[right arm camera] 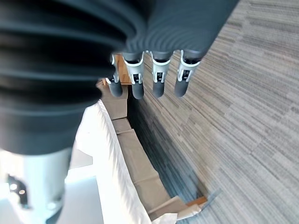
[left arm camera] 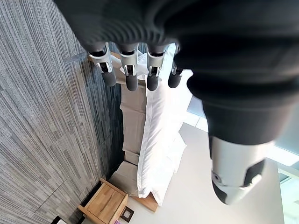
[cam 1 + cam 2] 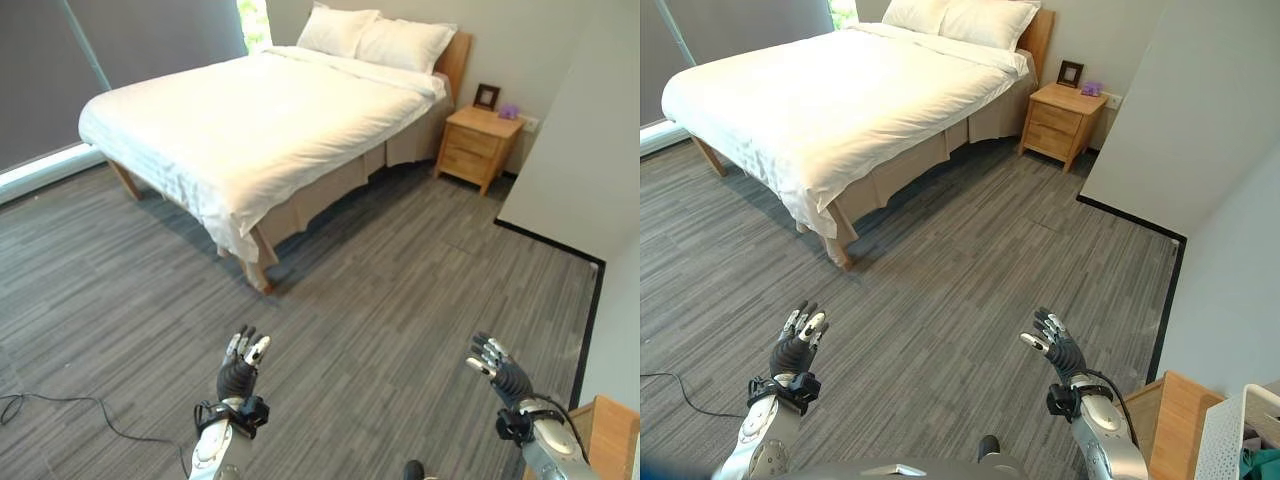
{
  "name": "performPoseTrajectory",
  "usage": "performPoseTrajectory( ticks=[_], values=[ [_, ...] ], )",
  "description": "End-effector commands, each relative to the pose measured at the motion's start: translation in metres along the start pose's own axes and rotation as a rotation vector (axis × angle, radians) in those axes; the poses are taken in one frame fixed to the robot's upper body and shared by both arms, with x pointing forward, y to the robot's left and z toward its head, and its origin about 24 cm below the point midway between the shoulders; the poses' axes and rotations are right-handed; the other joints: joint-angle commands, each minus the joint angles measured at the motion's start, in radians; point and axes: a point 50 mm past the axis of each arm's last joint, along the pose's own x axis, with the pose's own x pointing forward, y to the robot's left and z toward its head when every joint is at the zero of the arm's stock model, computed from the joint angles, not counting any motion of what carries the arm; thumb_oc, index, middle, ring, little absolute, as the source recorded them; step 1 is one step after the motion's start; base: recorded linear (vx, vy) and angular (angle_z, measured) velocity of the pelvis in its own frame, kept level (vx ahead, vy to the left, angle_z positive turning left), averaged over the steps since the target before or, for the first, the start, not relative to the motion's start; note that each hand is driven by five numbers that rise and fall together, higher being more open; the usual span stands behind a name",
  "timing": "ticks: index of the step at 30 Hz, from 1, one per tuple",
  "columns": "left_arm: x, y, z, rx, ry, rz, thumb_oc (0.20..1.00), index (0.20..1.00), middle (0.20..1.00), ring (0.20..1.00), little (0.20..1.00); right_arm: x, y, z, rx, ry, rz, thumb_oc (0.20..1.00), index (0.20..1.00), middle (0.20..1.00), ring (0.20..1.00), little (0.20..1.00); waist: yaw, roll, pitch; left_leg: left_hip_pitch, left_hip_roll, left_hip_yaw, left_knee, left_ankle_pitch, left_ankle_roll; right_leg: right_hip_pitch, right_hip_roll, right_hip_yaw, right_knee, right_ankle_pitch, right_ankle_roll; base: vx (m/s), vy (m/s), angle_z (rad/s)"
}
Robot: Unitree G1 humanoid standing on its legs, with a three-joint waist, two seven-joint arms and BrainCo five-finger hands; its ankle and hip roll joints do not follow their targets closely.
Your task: Pick up bed clothes into laundry basket.
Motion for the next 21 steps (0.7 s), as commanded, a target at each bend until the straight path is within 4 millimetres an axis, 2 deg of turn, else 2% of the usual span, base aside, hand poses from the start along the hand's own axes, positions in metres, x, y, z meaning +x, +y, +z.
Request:
performPoseTrajectory(
  ticks=[1, 21],
  values=[
    [0.0081, -0.0037, 0.0229, 0.083, -0.105, -0.044, 1.0, 1.0, 1.0, 1.0, 1.0, 0.0138, 0.0096, 0.0309, -0.046, -0.144, 0.042, 1.0, 1.0, 1.0, 1.0, 1.0, 0.009, -0.008, 0.021, -0.033, -0.006, -0.061, 0.018, 0.0, -0.008, 0.054, -0.007, 0.002, 0.074, -0.1, 0.05, 0.0, 0.0, 0.0],
    [0.0059, -0.0019, 0.0145, 0.097, -0.07, -0.024, 1.0, 1.0, 1.0, 1.0, 1.0, 0.0126, 0.0046, 0.0335, -0.153, -0.177, -0.05, 1.0, 1.0, 1.0, 1.0, 1.0, 0.012, -0.007, 0.018, -0.025, -0.004, -0.063, 0.013, -0.002, -0.009, 0.065, 0.0, 0.004, 0.063, -0.098, 0.052, 0.0, 0.0, 0.0]
  ],
)
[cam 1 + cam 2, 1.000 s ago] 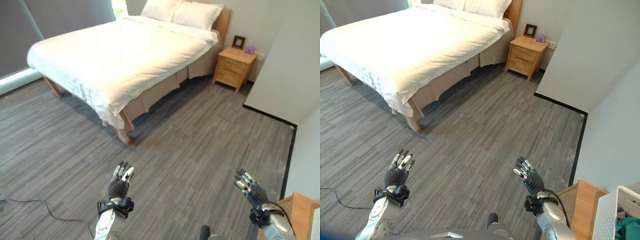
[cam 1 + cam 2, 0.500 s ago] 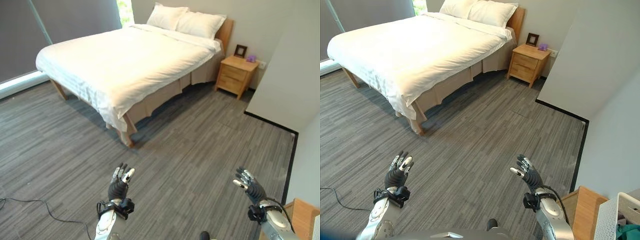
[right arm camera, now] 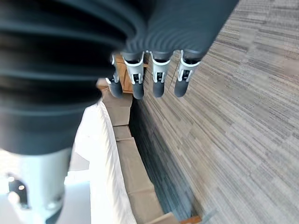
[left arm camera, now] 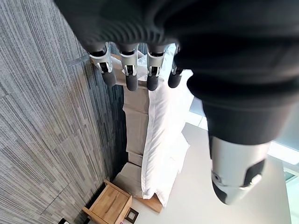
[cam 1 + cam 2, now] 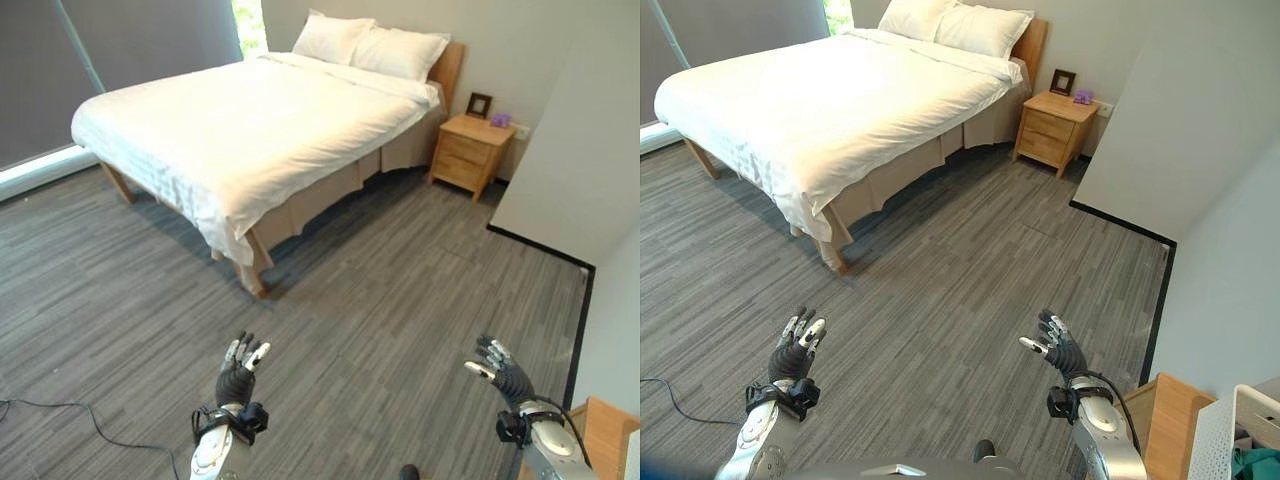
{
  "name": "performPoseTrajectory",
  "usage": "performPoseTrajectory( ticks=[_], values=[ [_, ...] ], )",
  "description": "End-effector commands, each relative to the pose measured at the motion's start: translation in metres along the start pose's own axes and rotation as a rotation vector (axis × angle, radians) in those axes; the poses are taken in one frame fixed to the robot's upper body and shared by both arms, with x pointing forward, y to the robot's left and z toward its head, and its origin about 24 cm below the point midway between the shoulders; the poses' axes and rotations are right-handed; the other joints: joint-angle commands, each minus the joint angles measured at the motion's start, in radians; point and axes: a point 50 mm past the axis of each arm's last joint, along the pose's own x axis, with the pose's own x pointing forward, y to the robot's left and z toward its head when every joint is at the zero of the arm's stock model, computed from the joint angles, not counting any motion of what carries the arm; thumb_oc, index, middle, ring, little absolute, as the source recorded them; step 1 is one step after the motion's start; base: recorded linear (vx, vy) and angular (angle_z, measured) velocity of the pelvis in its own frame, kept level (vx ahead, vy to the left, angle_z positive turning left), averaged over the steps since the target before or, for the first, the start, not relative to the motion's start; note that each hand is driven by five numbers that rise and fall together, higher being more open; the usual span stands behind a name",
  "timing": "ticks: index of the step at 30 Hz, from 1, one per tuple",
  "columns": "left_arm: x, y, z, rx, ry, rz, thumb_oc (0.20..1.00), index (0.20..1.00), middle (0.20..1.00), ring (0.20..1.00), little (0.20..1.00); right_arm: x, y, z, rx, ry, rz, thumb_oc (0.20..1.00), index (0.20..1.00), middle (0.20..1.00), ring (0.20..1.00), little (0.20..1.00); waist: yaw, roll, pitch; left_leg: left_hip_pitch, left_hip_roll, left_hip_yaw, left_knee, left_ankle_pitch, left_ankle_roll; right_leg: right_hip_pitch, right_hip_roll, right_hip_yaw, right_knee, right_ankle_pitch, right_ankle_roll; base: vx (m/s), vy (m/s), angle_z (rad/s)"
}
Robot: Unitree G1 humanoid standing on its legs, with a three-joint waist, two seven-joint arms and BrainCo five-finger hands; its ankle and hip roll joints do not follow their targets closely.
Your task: Pick up bed clothes into laundry basket.
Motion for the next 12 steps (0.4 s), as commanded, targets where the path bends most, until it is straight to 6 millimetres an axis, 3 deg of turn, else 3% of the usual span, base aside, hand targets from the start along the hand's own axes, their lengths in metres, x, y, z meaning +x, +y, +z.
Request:
performPoseTrajectory(
  ticks=[1, 12],
  values=[
    [0.0107, -0.0061, 0.0203, 0.064, -0.093, -0.043, 1.0, 1.0, 1.0, 1.0, 1.0, 0.0135, 0.0045, 0.0348, -0.036, -0.179, -0.004, 1.0, 1.0, 1.0, 1.0, 1.0, 0.013, 0.001, 0.024, -0.035, -0.004, -0.064, 0.014, -0.001, -0.007, 0.049, -0.004, 0.003, 0.081, -0.107, 0.053, 0.0, 0.0, 0.0],
    [0.0104, -0.0066, 0.0194, 0.066, -0.09, -0.042, 1.0, 1.0, 1.0, 1.0, 1.0, 0.0143, 0.0084, 0.0361, -0.044, -0.185, 0.009, 1.0, 1.0, 1.0, 1.0, 1.0, 0.011, 0.004, 0.026, -0.029, -0.005, -0.066, 0.013, -0.001, -0.007, 0.053, -0.004, 0.006, 0.078, -0.106, 0.053, 0.0, 0.0, 0.0]
  ],
)
